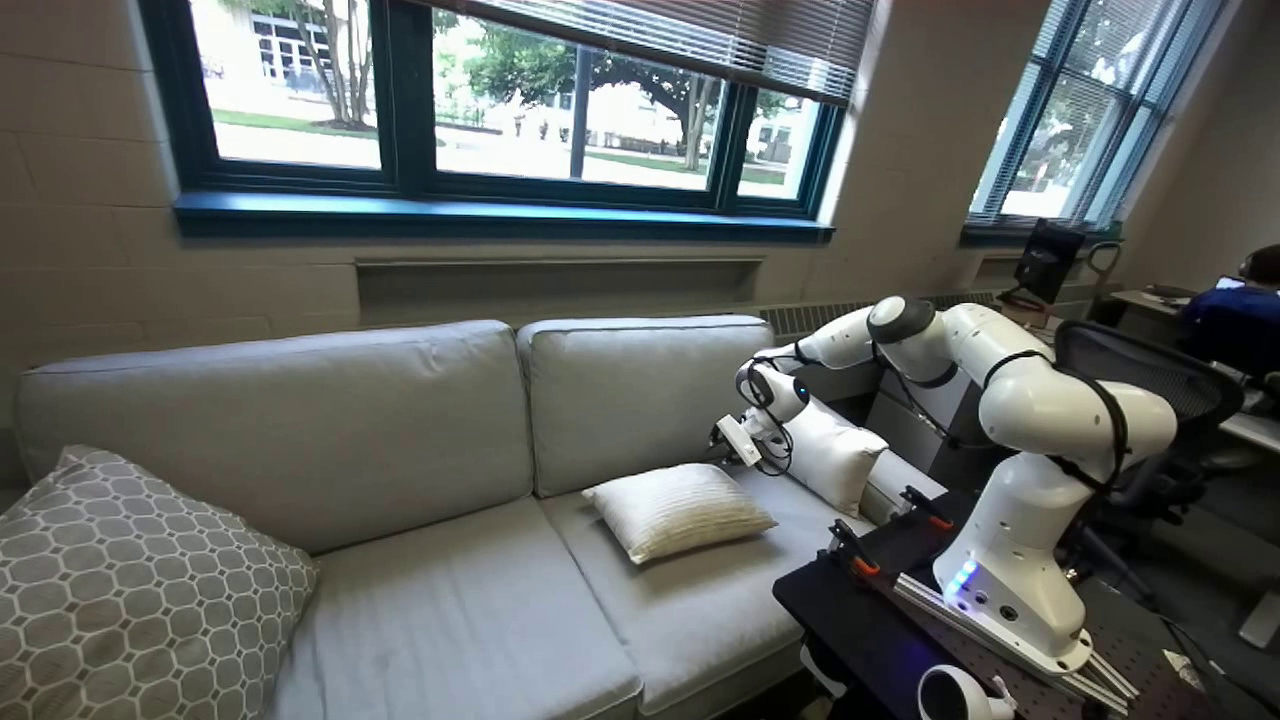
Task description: Arrange the two pillows neatly to the right
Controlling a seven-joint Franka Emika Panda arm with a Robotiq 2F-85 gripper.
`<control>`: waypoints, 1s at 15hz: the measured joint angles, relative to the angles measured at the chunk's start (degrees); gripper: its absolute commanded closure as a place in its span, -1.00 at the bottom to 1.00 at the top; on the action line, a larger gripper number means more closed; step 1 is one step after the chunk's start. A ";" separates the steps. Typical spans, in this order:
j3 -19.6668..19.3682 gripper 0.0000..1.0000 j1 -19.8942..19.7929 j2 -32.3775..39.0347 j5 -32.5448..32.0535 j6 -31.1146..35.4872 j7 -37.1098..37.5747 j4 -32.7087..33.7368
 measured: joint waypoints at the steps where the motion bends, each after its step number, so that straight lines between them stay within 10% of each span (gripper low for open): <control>1: -0.23 -0.60 0.00 0.00 0.01 -0.01 0.06 -0.01; 4: -0.84 -1.00 0.16 0.00 0.09 0.05 0.07 -0.28; 9: -3.76 -1.00 4.33 -0.12 0.90 4.23 1.43 -0.03; 15: -24.12 -1.00 22.03 -5.19 10.89 3.87 12.59 -4.56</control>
